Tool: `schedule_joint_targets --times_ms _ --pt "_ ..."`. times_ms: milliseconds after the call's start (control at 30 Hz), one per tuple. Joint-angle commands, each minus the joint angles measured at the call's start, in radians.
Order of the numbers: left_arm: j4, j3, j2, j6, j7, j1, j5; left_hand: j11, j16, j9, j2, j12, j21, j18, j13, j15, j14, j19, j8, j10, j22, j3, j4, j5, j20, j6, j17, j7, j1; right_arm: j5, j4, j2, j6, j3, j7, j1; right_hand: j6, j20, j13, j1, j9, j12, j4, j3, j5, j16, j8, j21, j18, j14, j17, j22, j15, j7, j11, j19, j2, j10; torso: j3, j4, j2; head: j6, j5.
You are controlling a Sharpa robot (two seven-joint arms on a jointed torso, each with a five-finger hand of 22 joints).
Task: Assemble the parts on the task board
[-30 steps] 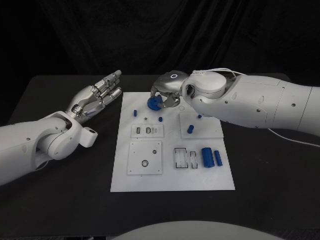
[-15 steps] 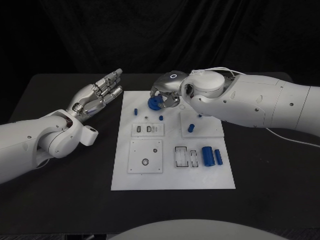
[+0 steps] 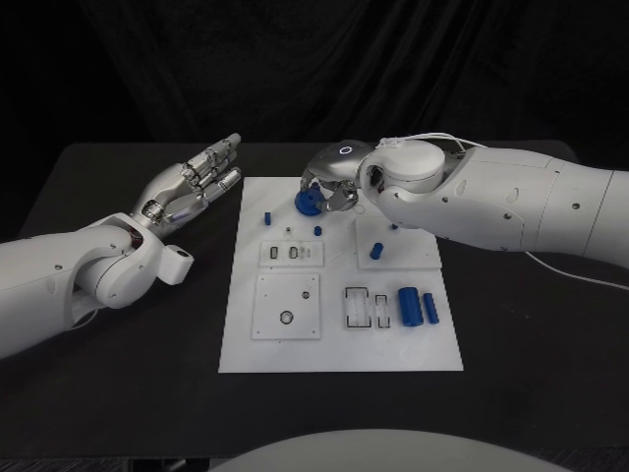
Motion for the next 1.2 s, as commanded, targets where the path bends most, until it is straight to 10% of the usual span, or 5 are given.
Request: schedule_joint_targets --times_ms 33,333,567,667,1200 --pt "0.000 0.001 0.002 0.013 0.116 0.002 -0.002 0.006 -0.004 0.001 0.002 -0.002 -0.001 0.017 -0.001 0.009 0.001 0.000 0.003 0.000 0.000 0.007 -0.001 0.006 0.004 0.000 -0.001 0.004 0.011 -0.006 -0.001 -0.003 0.002 -0.001 -0.023 -0.004 -0.009 0.006 0.263 -0.004 -0.004 0.005 0.000 0.007 0.002 0.003 -0.006 -0.004 0.003 0.105 0.263 0.249 0.005 0.000 0.006 0.080 -0.008 0.106 0.0001 0.0003 0.000 -0.001 0.000" --pt "-0.001 0.001 0.002 0.013 0.116 0.002 -0.002 0.006 -0.004 0.001 0.003 -0.002 -0.001 0.017 -0.001 0.010 0.001 0.000 0.002 0.000 0.000 0.008 -0.001 0.006 0.005 0.000 -0.001 0.005 0.012 -0.006 0.000 -0.005 0.002 -0.001 -0.025 -0.005 -0.081 0.000 0.263 -0.006 -0.044 0.005 -0.006 0.019 -0.009 0.003 -0.007 -0.007 0.004 0.105 0.263 0.248 -0.002 -0.014 -0.004 0.079 -0.013 0.106 -0.0005 0.0003 0.000 -0.003 0.000" --pt "-0.001 0.001 0.001 0.013 0.115 0.002 -0.002 0.006 -0.004 0.001 0.003 -0.002 -0.001 0.017 -0.001 0.010 0.001 0.000 0.002 0.000 0.000 0.008 -0.001 0.006 0.005 0.000 -0.001 0.005 0.012 -0.006 0.000 -0.009 -0.018 -0.001 -0.017 -0.005 -0.444 -0.019 0.263 -0.010 -0.202 0.005 -0.010 0.007 -0.097 0.003 -0.028 -0.016 0.006 0.105 0.263 0.245 -0.023 -0.044 -0.029 0.074 -0.008 0.106 -0.0003 0.0008 0.000 -0.003 0.002" --pt "-0.001 0.001 0.001 0.013 0.115 0.002 -0.002 0.006 -0.004 0.001 0.003 -0.002 -0.001 0.017 -0.001 0.010 0.001 0.000 0.002 0.000 0.000 0.008 -0.001 0.006 0.005 0.000 -0.001 0.005 0.012 -0.006 0.000 -0.010 -0.027 -0.001 -0.013 -0.005 -0.501 -0.024 0.263 -0.011 -0.227 0.005 -0.008 0.001 -0.116 0.003 -0.032 -0.018 0.007 0.105 0.263 0.244 -0.027 -0.050 -0.033 0.073 -0.007 0.106 -0.0004 0.0005 0.000 -0.004 0.002" --pt "-0.003 0.001 0.000 0.015 0.115 0.002 -0.002 0.008 -0.004 0.001 0.004 -0.002 -0.001 0.017 -0.001 0.011 0.001 0.000 0.002 0.000 0.000 0.010 -0.001 0.006 0.006 0.000 -0.001 0.007 0.012 -0.006 0.007 -0.025 -0.017 -0.001 -0.006 -0.007 -0.247 -0.021 0.263 -0.011 -0.178 0.005 -0.002 -0.007 -0.116 0.003 0.019 -0.014 0.005 0.105 0.263 0.246 -0.022 -0.036 -0.025 0.076 0.012 0.106 -0.0004 0.0000 0.000 -0.007 0.003"
